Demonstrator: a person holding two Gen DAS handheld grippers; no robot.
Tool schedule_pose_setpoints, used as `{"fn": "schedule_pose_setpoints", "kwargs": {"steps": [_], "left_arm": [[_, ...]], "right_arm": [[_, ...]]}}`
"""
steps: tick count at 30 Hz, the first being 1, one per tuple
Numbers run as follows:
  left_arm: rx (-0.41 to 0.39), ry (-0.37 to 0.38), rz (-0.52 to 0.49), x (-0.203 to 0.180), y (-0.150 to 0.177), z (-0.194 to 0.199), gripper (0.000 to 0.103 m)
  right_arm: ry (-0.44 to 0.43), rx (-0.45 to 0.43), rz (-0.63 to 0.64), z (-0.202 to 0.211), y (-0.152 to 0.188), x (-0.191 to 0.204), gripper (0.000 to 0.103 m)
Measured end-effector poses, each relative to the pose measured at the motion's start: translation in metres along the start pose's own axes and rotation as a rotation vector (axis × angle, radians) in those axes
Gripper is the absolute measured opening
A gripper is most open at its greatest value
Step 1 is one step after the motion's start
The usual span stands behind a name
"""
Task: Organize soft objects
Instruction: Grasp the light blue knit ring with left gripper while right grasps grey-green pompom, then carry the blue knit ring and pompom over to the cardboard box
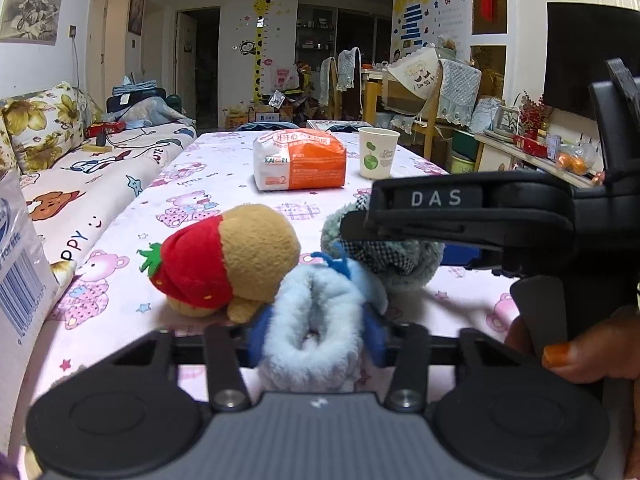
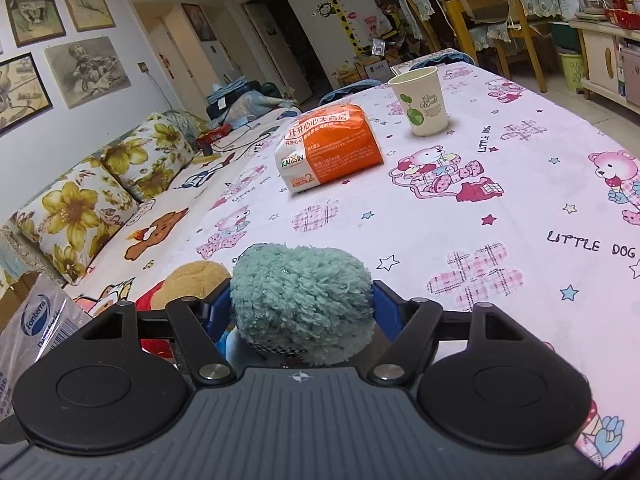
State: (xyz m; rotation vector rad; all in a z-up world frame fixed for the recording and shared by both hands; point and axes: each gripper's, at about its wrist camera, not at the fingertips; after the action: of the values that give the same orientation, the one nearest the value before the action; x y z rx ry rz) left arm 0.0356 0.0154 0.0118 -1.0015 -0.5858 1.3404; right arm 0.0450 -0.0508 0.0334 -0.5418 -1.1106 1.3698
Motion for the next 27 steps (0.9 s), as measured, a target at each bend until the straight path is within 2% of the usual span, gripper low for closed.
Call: {"fn": "schedule_pose_setpoints", "kwargs": {"steps": [2,8,27], "left_arm": [[-0.001,0.001,0.009,0.002,-0.001,0.002,0.028],[-0.005,-0.004,0.052,0.011,-0.003,0.009,0.021],[-0.076,0.0,0.071,0.026,-0.008,0.051,0.02]], "right_arm": [[0.003,0.006,-0.007,0.001,-0.001,0.0,0.085],[0.033,0.022,0.001,0.01,-0.001,0.0,0.083],[0.064,0.029,0.036,0.033,-0.001,0.002,0.082]]}}
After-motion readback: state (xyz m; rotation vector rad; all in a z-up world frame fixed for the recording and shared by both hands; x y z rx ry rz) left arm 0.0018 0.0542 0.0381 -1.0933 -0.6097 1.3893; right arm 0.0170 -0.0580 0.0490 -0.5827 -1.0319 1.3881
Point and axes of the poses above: each gripper's, at about its wrist camera, not at the fingertips, and z roughly against the way its jaws point, x to its left, y to its underside, and after that the axes turned 10 degrees about z, right-handed
